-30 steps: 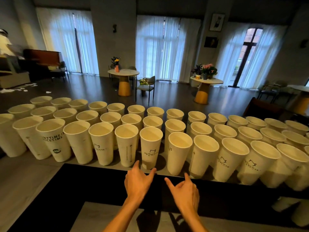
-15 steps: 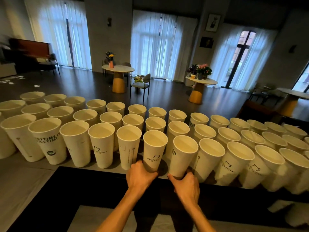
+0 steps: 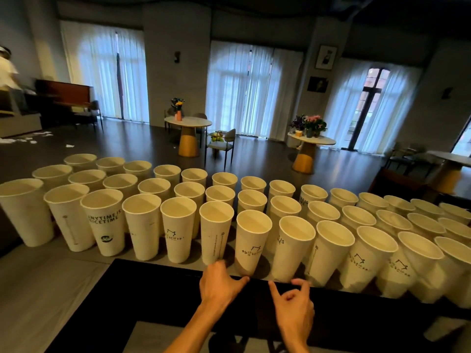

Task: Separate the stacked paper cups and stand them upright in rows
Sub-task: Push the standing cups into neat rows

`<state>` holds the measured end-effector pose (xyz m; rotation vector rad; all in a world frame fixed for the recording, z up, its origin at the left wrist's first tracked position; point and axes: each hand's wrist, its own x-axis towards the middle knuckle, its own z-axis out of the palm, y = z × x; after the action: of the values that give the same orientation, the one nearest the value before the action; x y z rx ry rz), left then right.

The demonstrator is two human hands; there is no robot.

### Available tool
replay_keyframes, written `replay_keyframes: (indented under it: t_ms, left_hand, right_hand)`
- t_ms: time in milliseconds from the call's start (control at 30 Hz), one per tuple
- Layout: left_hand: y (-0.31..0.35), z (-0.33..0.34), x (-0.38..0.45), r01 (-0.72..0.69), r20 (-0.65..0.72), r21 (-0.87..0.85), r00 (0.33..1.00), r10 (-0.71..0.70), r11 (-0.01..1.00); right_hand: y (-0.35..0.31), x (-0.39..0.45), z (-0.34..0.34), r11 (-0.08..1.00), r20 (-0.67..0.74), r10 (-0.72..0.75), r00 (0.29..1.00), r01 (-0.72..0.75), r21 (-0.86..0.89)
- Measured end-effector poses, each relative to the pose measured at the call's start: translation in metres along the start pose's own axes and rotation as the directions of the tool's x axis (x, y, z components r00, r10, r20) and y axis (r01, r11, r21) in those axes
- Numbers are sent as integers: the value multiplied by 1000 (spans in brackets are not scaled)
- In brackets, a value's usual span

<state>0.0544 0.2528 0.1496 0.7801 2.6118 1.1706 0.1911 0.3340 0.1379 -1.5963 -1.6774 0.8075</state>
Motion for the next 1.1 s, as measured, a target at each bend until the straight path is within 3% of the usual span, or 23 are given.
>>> replay_keyframes:
  t_ms: [167,300,433,600,767,1100]
  left_hand:
    - [-25,-24,-8,-18,-31,-12,999,18,1000]
    - [-57,-50,-13,28,-158,-35,987,-33,999]
    - [-88,-80,-3,142,-293,-117,941,-170,983]
    - [-104,-97,31,167,-238,-41,956,-172,985]
    - [-98,-103,54,79,-149,68,986,-68,995]
    - [-101,-102,55,79,-145,33,987,-74,996]
  right_hand:
    - [-10,-25,12,997,29,-79,996,79,0]
    - [-30,-51,30,972,252,-218,943,232,-24]
    - [-57,-70,59,968,391,-231,891,252,-1]
    - [-72,-68,97,976,398,-167,902,208,-62]
    - [-103,-62,101,997,505,-42,862,7,70]
    - [-104,-55,109,992,515,-102,851,50,114]
